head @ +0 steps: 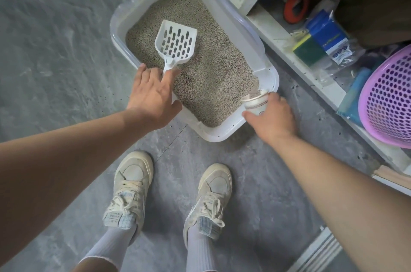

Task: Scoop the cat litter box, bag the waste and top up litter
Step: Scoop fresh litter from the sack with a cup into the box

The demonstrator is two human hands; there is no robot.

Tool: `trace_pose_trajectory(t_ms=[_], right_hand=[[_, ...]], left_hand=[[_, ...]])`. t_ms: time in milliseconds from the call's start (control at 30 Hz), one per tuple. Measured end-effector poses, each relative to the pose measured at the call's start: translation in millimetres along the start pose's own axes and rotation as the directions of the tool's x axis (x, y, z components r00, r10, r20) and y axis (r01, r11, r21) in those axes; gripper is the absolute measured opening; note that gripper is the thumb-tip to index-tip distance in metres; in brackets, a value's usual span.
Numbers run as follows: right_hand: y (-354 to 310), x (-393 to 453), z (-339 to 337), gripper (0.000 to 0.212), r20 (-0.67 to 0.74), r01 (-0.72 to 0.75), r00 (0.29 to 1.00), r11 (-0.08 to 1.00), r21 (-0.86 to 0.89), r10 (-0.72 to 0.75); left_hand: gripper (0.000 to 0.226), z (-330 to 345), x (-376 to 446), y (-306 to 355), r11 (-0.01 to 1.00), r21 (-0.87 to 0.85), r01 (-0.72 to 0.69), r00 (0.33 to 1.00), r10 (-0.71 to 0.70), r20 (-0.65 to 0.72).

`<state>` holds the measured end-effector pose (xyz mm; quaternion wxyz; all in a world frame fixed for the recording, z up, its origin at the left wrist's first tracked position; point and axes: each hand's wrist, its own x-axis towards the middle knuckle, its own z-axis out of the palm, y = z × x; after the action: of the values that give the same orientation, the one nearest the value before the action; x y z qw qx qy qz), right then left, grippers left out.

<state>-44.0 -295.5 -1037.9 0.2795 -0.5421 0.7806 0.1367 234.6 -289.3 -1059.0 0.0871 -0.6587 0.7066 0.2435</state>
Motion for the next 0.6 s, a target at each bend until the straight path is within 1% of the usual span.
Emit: trace_pose_trajectory(t_ms=[67, 167, 200, 300, 333, 433, 467, 567, 600], right_hand=[[-0.1, -4.7, 3.1, 0.073, 0.044, 0.051, 0.998, 0.998, -0.036, -0.049], [-1.0, -5.4, 0.9, 0.072, -0.002, 0.005, 1.000, 1.000, 0.015, -0.005], [-2.1, -5.9, 1.0, 0.071, 0.001, 0.013, 1.000, 1.000, 0.009, -0.013], [-7.7, -8.6, 3.2, 0.071, 0.080, 0.107, 0.991, 0.993, -0.055, -0.103], [-10.8, -7.2, 1.5, 0.072, 0.072, 0.099, 0.993, 0.994, -0.043, -0.095], [-23.8, 3.4, -6.6, 0.075, -0.011, -0.004, 1.000, 0.999, 0.045, 0.005], [-29.3, 4.5, -6.9, 0.075, -0.010, 0.014, 1.000, 0.999, 0.041, -0.014], [-47.9, 0.9, -4.4, 0.075, 0.077, 0.191, 0.979, 0.981, -0.024, -0.189], [-54.8, 1.6, -5.9, 0.075, 0.074, 0.210, 0.975, 0.978, -0.020, -0.208]], left_hand=[[0.079, 0.3, 0.7, 0.0, 1.000, -0.007, 0.001, 1.000, -0.001, -0.007], [0.080, -0.5, 0.7, -1.6, 0.999, -0.035, 0.001, 0.999, -0.003, -0.034], [0.081, 0.0, 0.3, -2.2, 0.999, -0.043, -0.001, 0.999, -0.001, -0.047], [0.082, -0.4, 1.1, -5.0, 0.997, -0.074, -0.002, 0.995, -0.006, -0.101], [0.083, -1.9, 2.3, -7.2, 0.996, -0.093, 0.004, 0.993, -0.015, -0.118], [0.087, -8.6, 4.4, -16.9, 0.989, -0.149, 0.013, 0.992, -0.032, -0.124], [0.089, -10.3, 4.4, -19.1, 0.988, -0.155, 0.006, 0.992, -0.025, -0.121], [0.092, -14.0, 3.3, -20.5, 0.988, -0.152, -0.002, 0.992, -0.016, -0.123], [0.092, -14.5, 3.1, -20.8, 0.988, -0.156, 0.002, 0.992, -0.021, -0.123]])
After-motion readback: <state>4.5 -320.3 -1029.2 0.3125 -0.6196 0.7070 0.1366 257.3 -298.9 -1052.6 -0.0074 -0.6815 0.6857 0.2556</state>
